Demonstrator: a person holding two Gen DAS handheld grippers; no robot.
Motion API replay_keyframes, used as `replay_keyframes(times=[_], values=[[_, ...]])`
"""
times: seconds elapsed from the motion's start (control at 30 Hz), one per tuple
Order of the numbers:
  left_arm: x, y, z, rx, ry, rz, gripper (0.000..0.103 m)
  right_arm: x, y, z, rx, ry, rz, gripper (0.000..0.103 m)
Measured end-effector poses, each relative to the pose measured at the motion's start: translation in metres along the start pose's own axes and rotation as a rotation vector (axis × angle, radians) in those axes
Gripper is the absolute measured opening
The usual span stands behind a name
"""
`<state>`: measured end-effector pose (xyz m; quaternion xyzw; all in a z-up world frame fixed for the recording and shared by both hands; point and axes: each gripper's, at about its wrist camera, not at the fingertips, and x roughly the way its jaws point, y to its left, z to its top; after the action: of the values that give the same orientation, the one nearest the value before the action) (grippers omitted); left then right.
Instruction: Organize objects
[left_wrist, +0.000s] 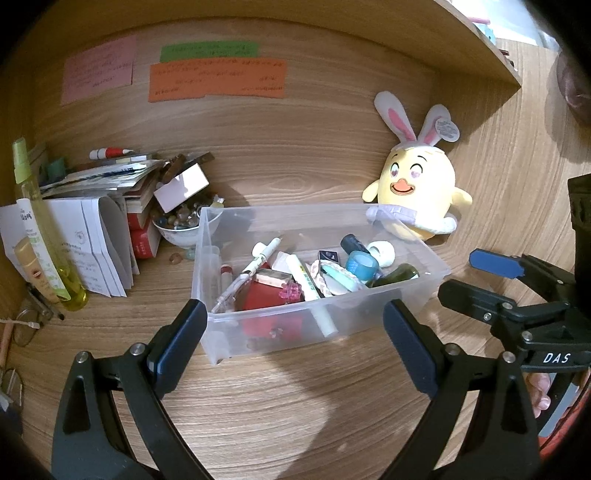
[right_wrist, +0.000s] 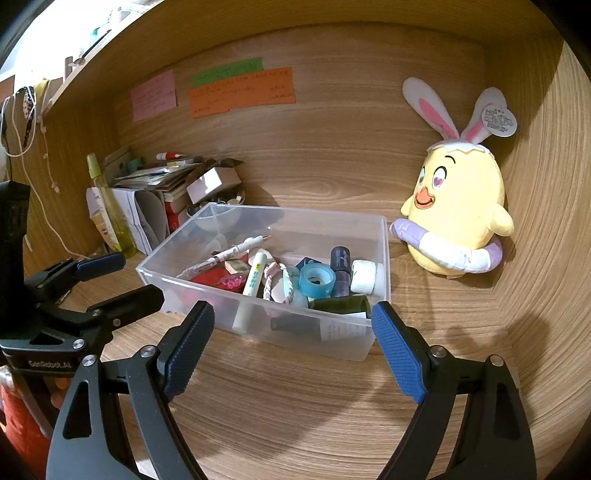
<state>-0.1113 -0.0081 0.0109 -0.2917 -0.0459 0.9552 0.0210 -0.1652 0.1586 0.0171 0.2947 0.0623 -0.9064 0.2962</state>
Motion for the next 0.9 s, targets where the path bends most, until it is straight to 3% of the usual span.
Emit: replay_keyframes(times=[0.9], values=[[0.0032, -0.0039, -0.0016, 0.000, 0.023, -0.027, 0.097, 0.0064, -0.0059, 0.0002, 0.014, 0.015, 0.013, 0.086]])
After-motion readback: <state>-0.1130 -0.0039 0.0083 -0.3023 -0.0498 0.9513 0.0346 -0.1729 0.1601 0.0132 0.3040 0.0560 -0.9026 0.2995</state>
